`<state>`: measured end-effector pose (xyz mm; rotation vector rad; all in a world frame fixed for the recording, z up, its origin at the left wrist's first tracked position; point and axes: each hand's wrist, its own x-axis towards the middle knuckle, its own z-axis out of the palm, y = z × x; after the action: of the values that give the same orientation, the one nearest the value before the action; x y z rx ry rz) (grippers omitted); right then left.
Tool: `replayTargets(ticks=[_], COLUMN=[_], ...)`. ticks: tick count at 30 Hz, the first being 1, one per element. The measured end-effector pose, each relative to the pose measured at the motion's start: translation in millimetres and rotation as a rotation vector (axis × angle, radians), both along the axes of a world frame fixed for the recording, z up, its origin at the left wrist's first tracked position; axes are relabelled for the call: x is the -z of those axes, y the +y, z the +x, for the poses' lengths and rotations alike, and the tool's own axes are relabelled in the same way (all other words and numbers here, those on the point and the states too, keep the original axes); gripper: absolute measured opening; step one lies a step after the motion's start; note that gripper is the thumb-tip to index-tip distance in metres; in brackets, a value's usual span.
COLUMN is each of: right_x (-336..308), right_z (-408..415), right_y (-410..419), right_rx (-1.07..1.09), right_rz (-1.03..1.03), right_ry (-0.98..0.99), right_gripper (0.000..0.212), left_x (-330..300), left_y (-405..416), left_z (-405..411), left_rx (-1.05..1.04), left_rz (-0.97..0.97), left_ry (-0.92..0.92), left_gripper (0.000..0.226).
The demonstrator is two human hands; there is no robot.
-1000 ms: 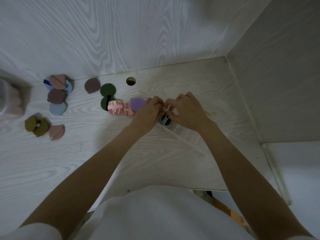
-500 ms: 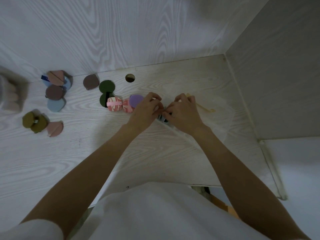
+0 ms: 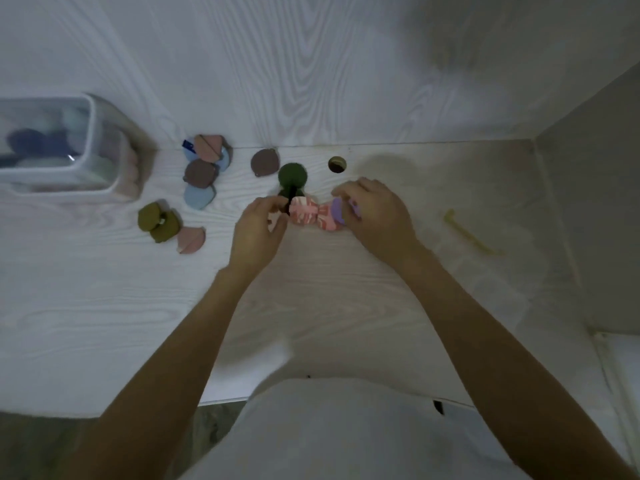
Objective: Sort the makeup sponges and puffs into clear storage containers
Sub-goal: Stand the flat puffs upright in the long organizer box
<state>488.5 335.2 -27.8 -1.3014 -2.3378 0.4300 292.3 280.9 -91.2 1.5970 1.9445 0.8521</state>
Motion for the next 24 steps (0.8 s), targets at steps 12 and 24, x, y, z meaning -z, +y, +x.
replayTargets(ticks=[12, 24], right_x=[72, -4], right_z=[-112, 65], right_y=[85, -72], right_rx=[0.148, 0.46], right_rz=[-0.27, -0.102], right_ry=[-0.319, 0.175], right_gripper=[0.031, 0.027], left_x=[22, -52], left_y=[65, -33], left_z=[-24, 11], left_rx=[0.05, 0.093], left_rz=[-0.289, 0.248], left_ry=[0.149, 0.131], left_gripper=[0.021, 0.014])
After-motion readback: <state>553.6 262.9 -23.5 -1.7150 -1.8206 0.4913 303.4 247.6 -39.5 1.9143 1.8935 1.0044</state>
